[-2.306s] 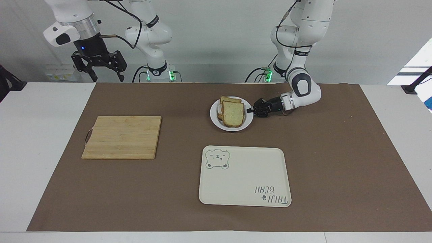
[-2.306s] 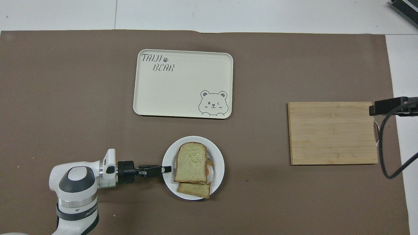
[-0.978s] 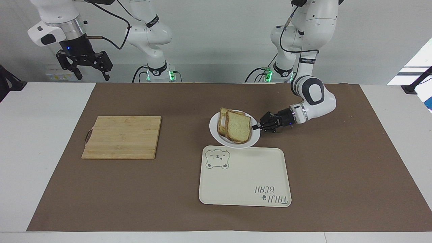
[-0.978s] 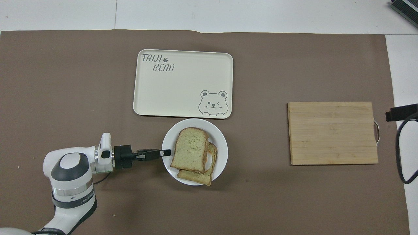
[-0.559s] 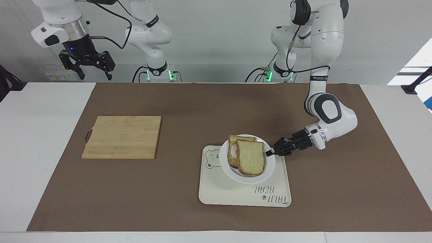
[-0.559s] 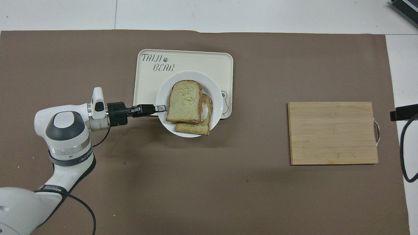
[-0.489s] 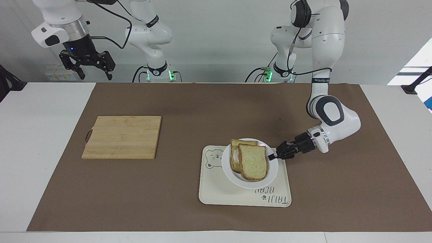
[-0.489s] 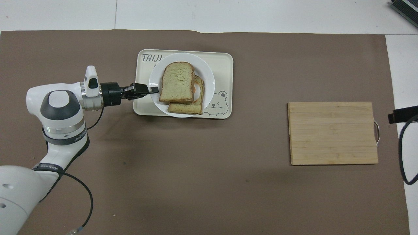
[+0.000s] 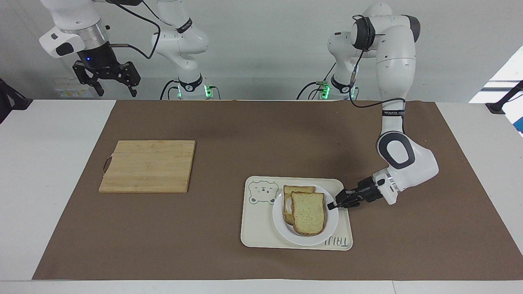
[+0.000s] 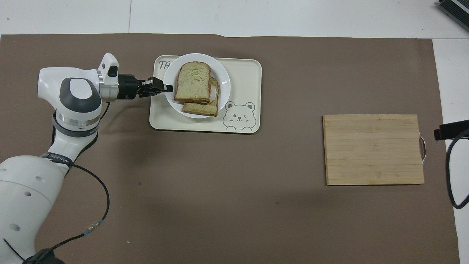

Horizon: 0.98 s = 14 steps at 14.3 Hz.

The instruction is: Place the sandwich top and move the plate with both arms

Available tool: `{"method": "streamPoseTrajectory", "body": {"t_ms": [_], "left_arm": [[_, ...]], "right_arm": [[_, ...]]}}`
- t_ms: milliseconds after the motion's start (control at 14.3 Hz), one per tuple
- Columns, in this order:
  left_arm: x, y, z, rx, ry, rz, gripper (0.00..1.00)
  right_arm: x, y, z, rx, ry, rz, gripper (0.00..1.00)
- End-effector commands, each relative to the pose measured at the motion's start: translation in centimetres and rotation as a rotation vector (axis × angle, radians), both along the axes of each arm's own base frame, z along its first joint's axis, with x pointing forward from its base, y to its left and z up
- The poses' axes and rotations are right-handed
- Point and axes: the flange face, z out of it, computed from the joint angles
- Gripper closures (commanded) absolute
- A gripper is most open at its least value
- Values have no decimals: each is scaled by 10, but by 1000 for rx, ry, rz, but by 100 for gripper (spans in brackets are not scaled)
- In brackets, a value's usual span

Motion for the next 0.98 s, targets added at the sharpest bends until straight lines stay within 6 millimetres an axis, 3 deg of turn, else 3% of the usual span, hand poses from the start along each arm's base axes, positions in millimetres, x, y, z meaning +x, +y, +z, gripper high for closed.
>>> {"method": "streamPoseTrajectory", "body": {"t_ms": [0,70,140,210,349,559,699,909], "left_arm": [[-1,-6,5,47,31,-29,92],[-2,-3,4,43,41,-28,60],[-4,-3,6,35,56,-41,36],[-4,2,11,30,64,-52,34],[-6,12,44,76,44,-77,31],[-9,31,102,234,-43,-137,25],[-13,59,144,312,-98,-128,23],[-29,90,214,522,-189,-166,3]], "right_arm": [[-5,0,1,5,7,16,0],[-5,0,1,5,7,17,0],[-5,0,0,5,9,17,0],[-5,0,1,5,7,17,0],[-5,0,1,5,7,17,0],[-5,0,1,5,7,17,0],[-5,0,1,5,7,17,0],[-5,0,1,5,7,17,0]]}}
